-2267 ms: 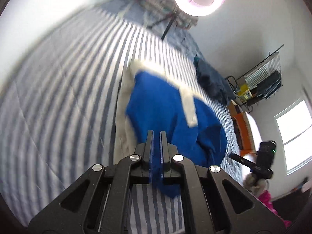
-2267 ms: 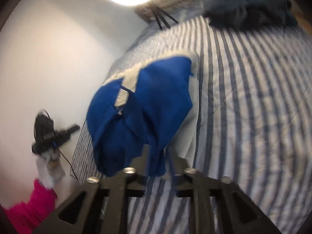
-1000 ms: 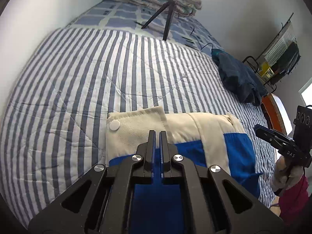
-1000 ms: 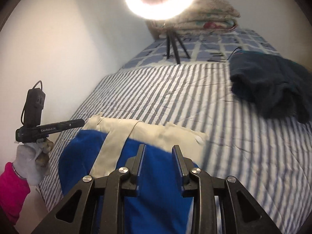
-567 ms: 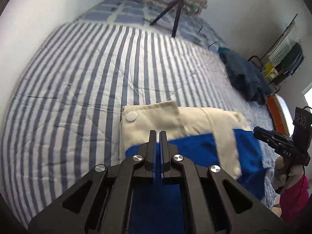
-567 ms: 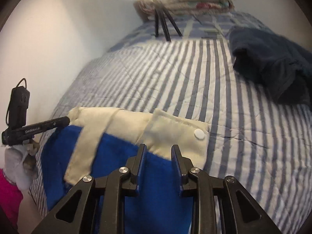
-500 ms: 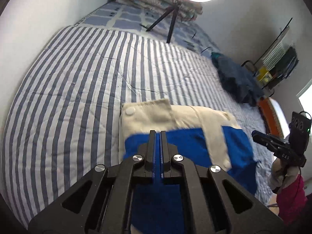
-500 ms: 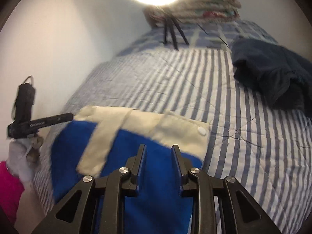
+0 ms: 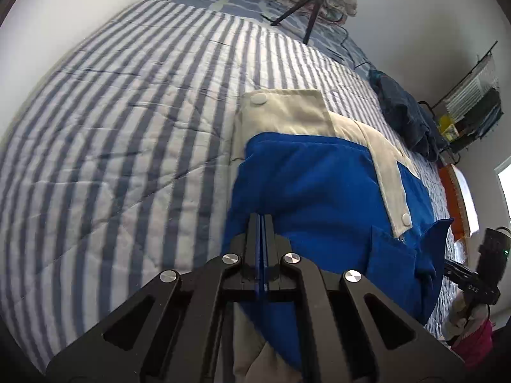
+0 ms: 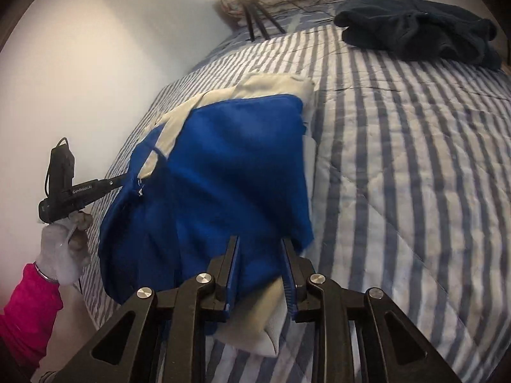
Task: Fold large clothes
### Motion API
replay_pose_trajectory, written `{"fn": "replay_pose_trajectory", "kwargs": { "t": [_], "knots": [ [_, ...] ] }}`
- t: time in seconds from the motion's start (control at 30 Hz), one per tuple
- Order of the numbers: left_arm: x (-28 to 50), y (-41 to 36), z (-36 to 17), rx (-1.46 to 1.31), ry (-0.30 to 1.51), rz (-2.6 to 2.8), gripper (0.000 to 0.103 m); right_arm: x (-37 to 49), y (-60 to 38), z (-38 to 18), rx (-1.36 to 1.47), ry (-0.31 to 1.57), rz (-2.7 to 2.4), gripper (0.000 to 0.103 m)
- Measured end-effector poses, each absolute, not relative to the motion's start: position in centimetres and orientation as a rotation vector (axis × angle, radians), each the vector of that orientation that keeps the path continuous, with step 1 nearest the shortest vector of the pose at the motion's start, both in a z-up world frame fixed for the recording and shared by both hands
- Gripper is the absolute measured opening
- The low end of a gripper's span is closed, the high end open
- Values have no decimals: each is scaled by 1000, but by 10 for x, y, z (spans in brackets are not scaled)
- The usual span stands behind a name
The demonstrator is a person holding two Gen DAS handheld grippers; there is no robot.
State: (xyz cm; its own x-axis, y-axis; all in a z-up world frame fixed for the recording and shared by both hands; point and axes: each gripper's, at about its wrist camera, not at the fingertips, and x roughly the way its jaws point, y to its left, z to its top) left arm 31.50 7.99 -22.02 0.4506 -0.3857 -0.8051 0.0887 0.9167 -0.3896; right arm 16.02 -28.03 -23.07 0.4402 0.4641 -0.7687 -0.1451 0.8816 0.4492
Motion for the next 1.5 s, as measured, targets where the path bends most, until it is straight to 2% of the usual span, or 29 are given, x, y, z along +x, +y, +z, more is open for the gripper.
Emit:
{"fn": "replay_pose_trajectory", "kwargs": {
  "t": [0.13, 0.27, 0.47, 0.57, 0.7, 0.87, 0.93, 0.97, 1.0, 1.03, 1.07, 1.1, 1.43, 1.5],
  "knots": [
    [287, 94, -192, -326, 984, -326, 1, 146, -271, -187, 310, 925, 487, 24],
    [266, 86, -184, -321, 972, -372, 1, 166, -241, -173, 249, 901, 545, 24],
    [261, 78, -190, -296, 979, -382, 1, 213, -232, -207, 321, 993, 484, 25],
    [269, 76, -211, -298, 1019, -344, 1, 216, -250, -240, 423, 1071, 425, 29],
    [270, 78, -231, -296, 1051, -337, 1, 204, -269, -256, 554, 1085, 430, 28],
    [265, 96, -209, -279, 1023, -335, 1, 183, -267, -214, 351, 1027, 433, 32],
    [265, 114, -201, -356, 1004, -355, 2, 176, -262, -199, 239, 991, 418, 38],
    [268, 126, -200, -432, 1015, -375, 4, 173, -262, -194, 195, 969, 411, 53],
    [270, 133, -201, -487, 1031, -392, 25, 175, -260, -191, 175, 951, 410, 73],
    [274, 140, -204, -536, 1042, -408, 59, 175, -264, -188, 168, 924, 416, 82],
    [276, 149, -206, -609, 1035, -434, 68, 176, -269, -185, 175, 897, 411, 98],
    [278, 155, -207, -660, 1022, -454, 72, 177, -275, -186, 183, 891, 396, 103],
    [319, 179, -250, -937, 1093, -574, 72, 216, -326, -234, 443, 1001, 403, 102],
    [325, 180, -261, -965, 1108, -575, 72, 222, -330, -244, 468, 1011, 413, 99]
  ]
}}
